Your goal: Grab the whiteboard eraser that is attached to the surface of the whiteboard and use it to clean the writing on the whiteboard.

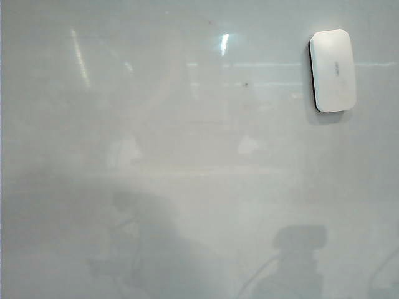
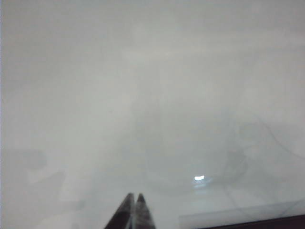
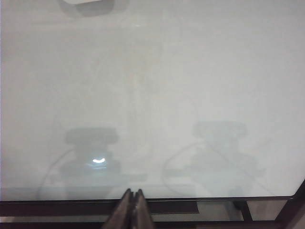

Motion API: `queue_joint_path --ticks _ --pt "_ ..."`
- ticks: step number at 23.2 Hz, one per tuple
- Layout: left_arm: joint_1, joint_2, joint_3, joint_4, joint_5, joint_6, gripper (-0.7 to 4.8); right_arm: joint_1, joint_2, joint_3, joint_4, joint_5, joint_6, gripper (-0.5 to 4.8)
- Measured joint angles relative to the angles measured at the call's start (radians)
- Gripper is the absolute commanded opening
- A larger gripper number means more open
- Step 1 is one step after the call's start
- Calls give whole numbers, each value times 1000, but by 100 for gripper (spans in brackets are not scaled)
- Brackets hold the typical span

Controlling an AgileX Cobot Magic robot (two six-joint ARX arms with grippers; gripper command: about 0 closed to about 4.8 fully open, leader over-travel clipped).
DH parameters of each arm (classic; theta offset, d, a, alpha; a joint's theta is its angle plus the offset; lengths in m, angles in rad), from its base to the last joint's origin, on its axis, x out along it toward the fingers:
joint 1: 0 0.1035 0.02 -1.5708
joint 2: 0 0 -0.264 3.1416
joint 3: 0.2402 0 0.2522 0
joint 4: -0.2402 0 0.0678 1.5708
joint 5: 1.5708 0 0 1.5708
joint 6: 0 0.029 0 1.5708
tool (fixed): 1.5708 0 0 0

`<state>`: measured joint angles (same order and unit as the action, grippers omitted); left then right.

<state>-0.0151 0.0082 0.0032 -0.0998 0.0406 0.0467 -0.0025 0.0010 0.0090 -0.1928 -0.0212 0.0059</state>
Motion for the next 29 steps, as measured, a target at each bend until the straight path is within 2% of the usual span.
queue_joint_path --ticks 10,16,29 --pt "18 -1 2 -72 -38 0 -3 0 0 0 0 0 0 4" --pt "23 -1 2 -74 -38 -33 -3 0 0 0 0 0 0 4" --pt "23 -2 2 -74 -38 -37 -2 0 0 0 0 0 0 4"
